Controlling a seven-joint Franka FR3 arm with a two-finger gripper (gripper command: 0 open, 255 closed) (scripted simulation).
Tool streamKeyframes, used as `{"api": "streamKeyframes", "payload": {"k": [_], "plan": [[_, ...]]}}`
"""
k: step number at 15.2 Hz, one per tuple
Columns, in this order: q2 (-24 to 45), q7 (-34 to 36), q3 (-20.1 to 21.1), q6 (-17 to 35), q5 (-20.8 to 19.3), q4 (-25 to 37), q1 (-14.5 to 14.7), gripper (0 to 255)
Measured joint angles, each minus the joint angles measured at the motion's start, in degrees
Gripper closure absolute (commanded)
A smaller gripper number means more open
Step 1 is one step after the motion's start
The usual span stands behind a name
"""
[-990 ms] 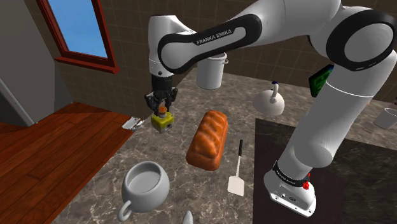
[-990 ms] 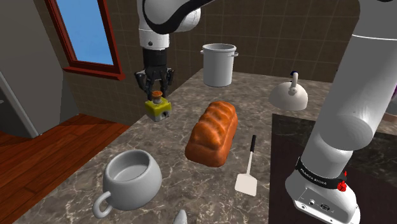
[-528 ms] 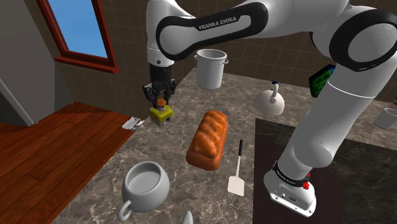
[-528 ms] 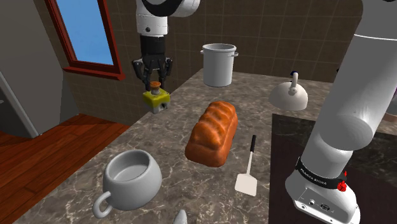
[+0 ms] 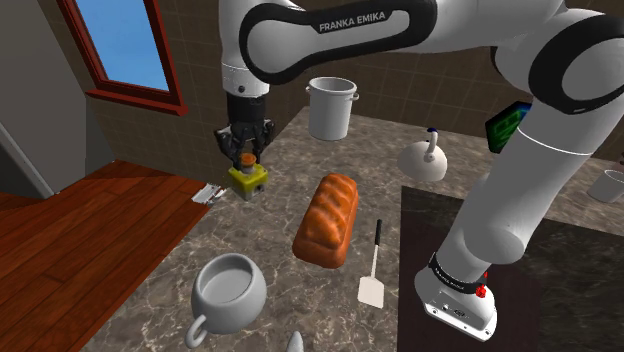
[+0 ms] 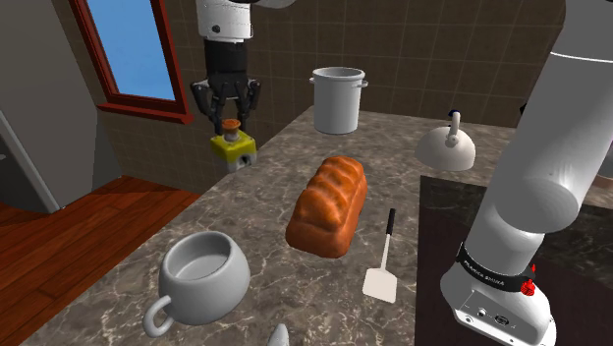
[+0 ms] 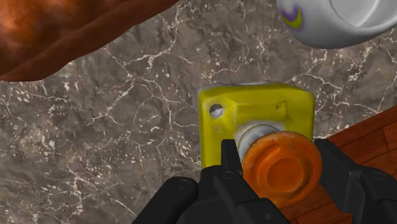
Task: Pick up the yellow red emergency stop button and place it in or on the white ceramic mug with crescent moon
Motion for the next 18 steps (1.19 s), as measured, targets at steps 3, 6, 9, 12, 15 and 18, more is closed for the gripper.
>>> {"api": "streamKeyframes", "payload": {"k": [3, 6, 9, 12, 15, 18], "plan": [[0.01, 4.11, 2.09, -0.49, -0.24, 0.79, 1.95, 255], [-0.06, 8.4, 4.27, -1.22, -0.48, 1.72, 3.97, 255], [0.29, 12.67, 6.36, -1.97, -0.94, 3.03, 5.93, 255], [2.05, 17.46, 8.68, -2.92, -2.2, 5.78, 8.13, 255], [4.09, 22.48, 10.98, -3.33, -3.77, 8.14, 10.62, 255], [5.12, 24.49, 11.77, -2.54, -4.53, 8.25, 11.6, 255]]}}
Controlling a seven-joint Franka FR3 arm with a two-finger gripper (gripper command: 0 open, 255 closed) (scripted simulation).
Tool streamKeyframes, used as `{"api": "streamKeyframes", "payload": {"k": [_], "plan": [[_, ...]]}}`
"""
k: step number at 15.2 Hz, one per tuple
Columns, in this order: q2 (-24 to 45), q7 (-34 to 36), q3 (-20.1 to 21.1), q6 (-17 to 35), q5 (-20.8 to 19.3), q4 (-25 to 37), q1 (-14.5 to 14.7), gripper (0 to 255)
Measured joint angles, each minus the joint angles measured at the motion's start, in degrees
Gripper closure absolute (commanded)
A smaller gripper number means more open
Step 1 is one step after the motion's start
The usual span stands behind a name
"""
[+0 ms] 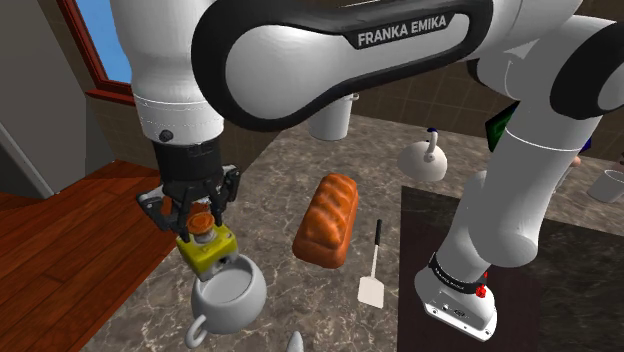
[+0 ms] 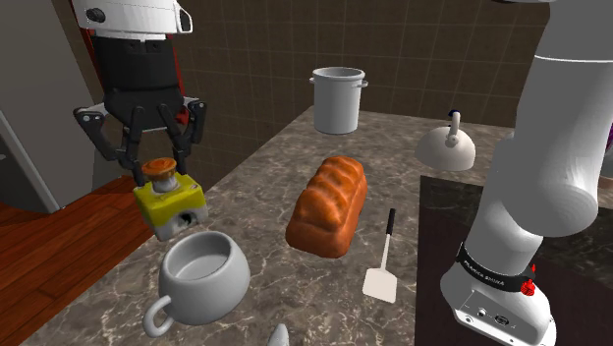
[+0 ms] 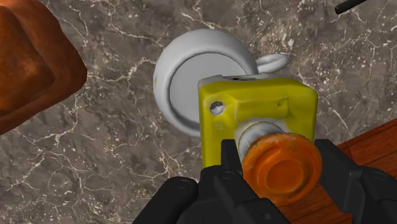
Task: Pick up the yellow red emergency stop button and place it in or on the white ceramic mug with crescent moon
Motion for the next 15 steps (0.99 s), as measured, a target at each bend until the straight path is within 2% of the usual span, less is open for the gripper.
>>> {"api": "streamKeyframes", "payload": {"k": [15], "plan": [[1.33, 0.38, -0.03, 10.98, -0.8, -9.87, 0.14, 255]]}}
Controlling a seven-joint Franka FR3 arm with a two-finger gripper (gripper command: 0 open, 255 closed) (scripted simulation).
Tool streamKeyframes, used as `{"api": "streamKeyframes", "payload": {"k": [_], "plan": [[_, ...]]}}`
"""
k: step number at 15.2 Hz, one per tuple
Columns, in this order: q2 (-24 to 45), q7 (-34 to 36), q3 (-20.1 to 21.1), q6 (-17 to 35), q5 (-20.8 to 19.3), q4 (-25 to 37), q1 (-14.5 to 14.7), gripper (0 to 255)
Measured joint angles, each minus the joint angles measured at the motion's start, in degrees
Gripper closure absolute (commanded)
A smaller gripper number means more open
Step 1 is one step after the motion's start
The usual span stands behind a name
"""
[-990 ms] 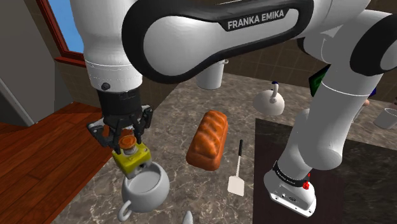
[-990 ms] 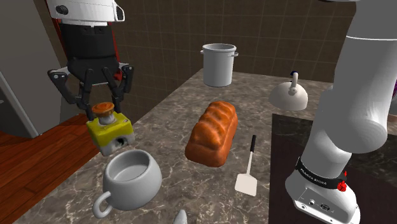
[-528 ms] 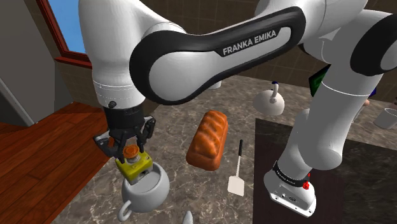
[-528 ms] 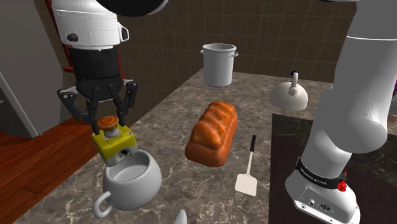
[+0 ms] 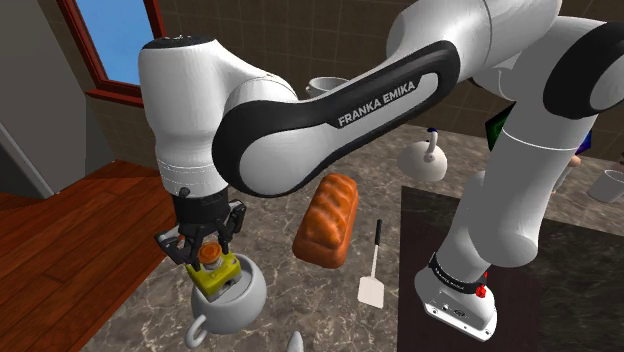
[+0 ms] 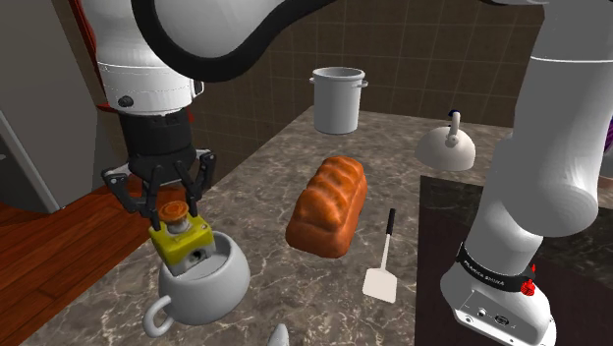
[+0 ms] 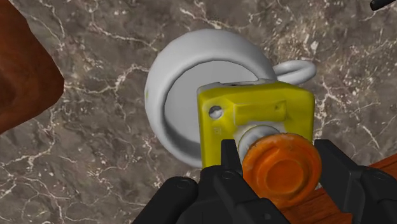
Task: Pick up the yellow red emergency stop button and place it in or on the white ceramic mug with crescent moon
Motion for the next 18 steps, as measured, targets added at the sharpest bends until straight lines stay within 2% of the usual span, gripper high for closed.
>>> {"api": "streamKeyframes", "payload": {"k": [4, 10, 11, 18], "plan": [[0.6, 0.29, -0.06, 2.59, -0.49, -1.78, 0.07, 255], [0.6, 0.35, -0.03, 2.94, -0.51, -2.07, 0.13, 255], [0.53, 0.35, -0.07, 2.94, -0.52, -2.03, 0.09, 0], [0.27, 0.03, -0.05, 1.92, -0.17, -1.62, 0.0, 0]]}}
